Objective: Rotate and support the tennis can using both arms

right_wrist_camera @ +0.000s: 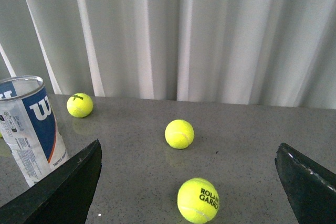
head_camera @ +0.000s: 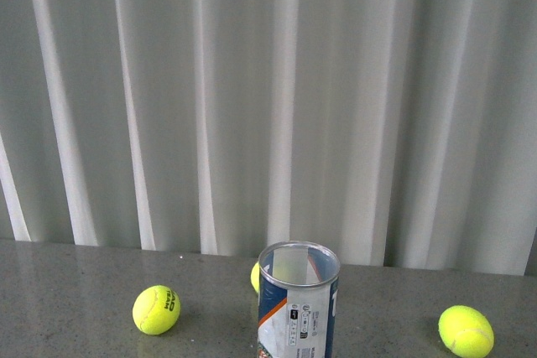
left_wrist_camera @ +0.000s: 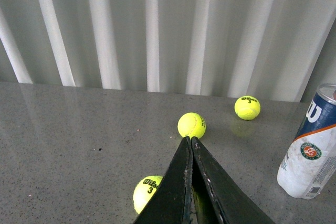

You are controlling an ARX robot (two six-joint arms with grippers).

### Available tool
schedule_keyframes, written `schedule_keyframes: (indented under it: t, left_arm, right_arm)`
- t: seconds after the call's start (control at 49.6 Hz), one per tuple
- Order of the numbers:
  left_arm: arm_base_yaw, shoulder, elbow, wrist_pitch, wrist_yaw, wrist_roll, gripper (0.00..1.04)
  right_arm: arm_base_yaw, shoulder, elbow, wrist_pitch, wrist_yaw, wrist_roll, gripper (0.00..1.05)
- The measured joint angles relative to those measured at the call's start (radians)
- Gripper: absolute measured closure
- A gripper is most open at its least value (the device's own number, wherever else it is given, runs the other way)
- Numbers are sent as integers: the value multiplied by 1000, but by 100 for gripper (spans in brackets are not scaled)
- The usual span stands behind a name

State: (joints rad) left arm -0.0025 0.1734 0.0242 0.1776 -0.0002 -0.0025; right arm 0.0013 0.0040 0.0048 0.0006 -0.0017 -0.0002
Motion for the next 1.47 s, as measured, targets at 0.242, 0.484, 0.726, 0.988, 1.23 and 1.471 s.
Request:
schedule_keyframes:
  t: [0.242,0.484,0.726,0.988,1.23,1.471]
  left_arm:
    - [0,-169,0,-174,0,0,101]
    - [0,-169,0,-177,0,0,64]
    - [0,-169,0,-177,0,0,25]
    - [0,-169,0,-177,0,0,7]
    - [0,-169,0,-177,0,0,7]
    - [0,-169,0,-177,0,0,7]
  right_arm:
    - [0,0,0,0,0,0,7]
    - [0,0,0,0,0,0,7]
    - [0,0,0,0,0,0,7]
    - [0,0,0,0,0,0,7]
    - [0,0,0,0,0,0,7]
    - [0,0,0,0,0,0,7]
